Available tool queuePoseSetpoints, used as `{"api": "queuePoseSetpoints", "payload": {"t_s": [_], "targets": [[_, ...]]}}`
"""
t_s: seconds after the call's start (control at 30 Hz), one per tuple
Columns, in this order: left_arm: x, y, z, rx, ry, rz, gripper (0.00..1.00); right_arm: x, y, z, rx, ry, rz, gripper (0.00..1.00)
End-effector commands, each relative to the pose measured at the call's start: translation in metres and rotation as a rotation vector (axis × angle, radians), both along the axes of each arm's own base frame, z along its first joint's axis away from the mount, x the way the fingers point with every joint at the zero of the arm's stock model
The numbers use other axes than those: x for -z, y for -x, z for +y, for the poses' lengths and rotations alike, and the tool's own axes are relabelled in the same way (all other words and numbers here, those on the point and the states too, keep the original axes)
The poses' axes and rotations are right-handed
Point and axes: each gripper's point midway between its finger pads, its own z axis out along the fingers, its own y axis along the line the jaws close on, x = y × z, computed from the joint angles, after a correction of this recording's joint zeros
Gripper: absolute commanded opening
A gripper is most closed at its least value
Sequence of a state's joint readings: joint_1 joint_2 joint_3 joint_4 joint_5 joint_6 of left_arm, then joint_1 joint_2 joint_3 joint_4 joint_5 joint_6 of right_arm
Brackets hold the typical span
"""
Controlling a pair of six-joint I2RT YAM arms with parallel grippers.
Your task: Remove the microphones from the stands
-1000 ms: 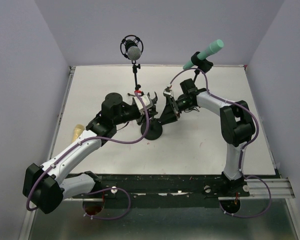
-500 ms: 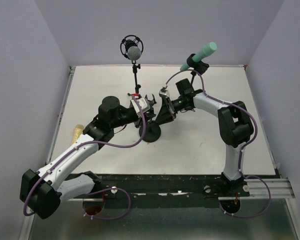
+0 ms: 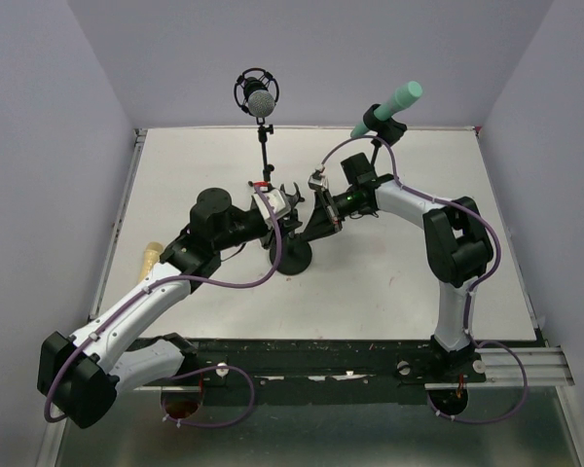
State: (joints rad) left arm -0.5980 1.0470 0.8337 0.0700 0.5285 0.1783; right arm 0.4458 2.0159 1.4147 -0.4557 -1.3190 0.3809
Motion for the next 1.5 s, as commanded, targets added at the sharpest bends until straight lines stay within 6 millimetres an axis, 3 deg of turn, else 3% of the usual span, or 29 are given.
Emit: {"api": "queuePoseSetpoints", "payload": {"t_s": [0.0, 0.13, 0.47, 0.63, 0.77, 0.9, 1.1, 1.2, 1.23, 1.27, 1.33, 1.4, 1.47], "targets": [[-0.034, 0.002, 0.002, -0.02, 0.077, -0.054, 0.0, -0.007, 0.004, 0.005, -0.026, -0.015, -0.016, 0.11], [-0.038, 0.004, 0.004, -0.03, 0.092, -0.03, 0.0, -0.007, 0.01, 0.01, -0.047, -0.004, -0.051, 0.01], [-0.021, 0.007, 0.025, -0.101, 0.075, 0.038, 0.0, -0.018, 0.015, 0.021, -0.109, 0.004, -0.277, 0.01], [-0.011, -0.005, 0.044, -0.184, 0.103, 0.1, 0.0, -0.02, 0.013, 0.026, -0.139, -0.001, -0.363, 0.01], [-0.007, -0.012, 0.054, -0.229, 0.153, 0.168, 0.0, -0.028, 0.007, 0.034, -0.163, -0.019, -0.553, 0.01], [-0.001, -0.009, 0.057, -0.215, 0.163, 0.191, 0.0, -0.047, -0.004, 0.044, -0.143, -0.077, -0.905, 0.01], [0.006, -0.001, 0.057, -0.175, 0.163, 0.221, 0.0, -0.052, 0.014, 0.055, -0.265, -0.209, -1.586, 0.01], [0.006, 0.001, 0.056, -0.152, 0.158, 0.235, 0.0, -0.068, 0.015, 0.055, -0.272, -0.303, -2.103, 0.01], [0.007, 0.002, 0.055, -0.142, 0.156, 0.241, 0.0, -0.057, 0.022, 0.051, -0.305, -0.329, -2.284, 0.01], [0.007, 0.004, 0.054, -0.131, 0.155, 0.244, 0.0, -0.06, 0.027, 0.048, -0.275, -0.383, -2.474, 0.01], [0.007, 0.005, 0.053, -0.118, 0.155, 0.249, 0.0, -0.084, 0.031, 0.045, -0.105, -0.46, -2.783, 0.01], [0.01, 0.005, 0.053, -0.119, 0.151, 0.255, 0.0, -0.094, 0.033, 0.042, 0.019, -0.478, -2.896, 0.01], [0.011, 0.006, 0.053, -0.117, 0.149, 0.255, 0.0, -0.098, 0.031, 0.037, 0.076, -0.458, -2.91, 0.16]]}}
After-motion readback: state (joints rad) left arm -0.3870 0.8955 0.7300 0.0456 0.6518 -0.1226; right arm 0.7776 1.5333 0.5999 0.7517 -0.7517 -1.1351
